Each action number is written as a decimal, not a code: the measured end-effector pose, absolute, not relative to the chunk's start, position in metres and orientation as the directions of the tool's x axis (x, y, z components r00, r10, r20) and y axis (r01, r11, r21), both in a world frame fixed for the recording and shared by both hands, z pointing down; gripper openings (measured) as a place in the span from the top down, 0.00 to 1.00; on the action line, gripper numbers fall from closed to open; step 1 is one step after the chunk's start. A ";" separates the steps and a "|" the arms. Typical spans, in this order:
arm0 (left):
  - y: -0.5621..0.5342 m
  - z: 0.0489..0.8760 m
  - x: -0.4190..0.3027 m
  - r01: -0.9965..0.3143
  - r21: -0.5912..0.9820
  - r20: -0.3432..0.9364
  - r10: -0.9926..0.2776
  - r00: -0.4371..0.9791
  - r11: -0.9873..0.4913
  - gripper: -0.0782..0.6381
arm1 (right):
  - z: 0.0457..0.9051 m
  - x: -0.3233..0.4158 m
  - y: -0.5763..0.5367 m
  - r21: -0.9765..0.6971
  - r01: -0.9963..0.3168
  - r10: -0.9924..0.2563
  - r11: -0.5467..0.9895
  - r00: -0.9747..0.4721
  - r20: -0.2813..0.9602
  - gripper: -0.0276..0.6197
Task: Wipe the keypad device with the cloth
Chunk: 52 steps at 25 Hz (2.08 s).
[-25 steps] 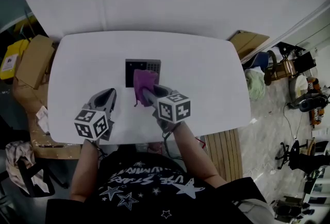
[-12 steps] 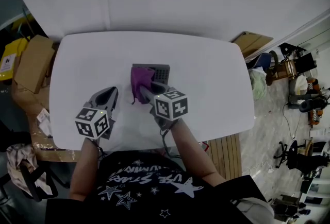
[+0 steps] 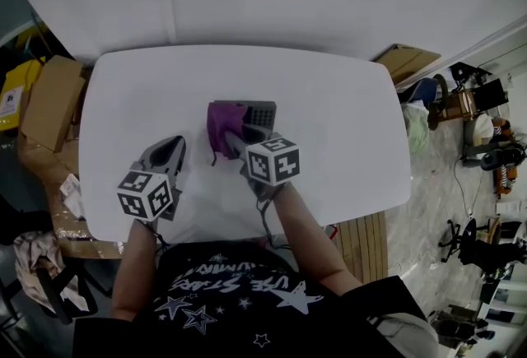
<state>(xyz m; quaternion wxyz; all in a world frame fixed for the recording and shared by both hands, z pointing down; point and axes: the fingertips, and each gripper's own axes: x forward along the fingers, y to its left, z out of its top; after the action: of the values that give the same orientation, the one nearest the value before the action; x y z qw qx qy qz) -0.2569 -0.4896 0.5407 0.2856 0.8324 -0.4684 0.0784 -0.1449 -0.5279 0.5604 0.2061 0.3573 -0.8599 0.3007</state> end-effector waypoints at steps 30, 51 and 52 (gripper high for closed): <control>-0.492 0.529 -0.212 -0.819 0.391 0.390 -0.731 0.560 -0.419 0.88 | 0.563 -0.054 -0.531 -0.356 -0.812 -0.569 0.464 -0.580 0.583 0.81; -0.470 0.515 -0.179 -0.825 0.374 0.372 -0.747 0.551 -0.423 0.88 | 0.560 0.003 -0.513 -0.319 -0.840 -0.599 0.439 -0.538 0.593 0.81; -0.466 0.513 -0.177 -0.825 0.373 0.370 -0.748 0.551 -0.424 0.88 | 0.558 0.005 -0.510 -0.318 -0.841 -0.602 0.438 -0.538 0.590 0.81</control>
<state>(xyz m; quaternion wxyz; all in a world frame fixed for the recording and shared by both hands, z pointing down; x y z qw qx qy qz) -0.1770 -0.4664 0.5133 0.2629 0.8405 -0.4679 0.0738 0.0050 -0.5104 0.5582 0.1994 0.4376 -0.8242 0.2990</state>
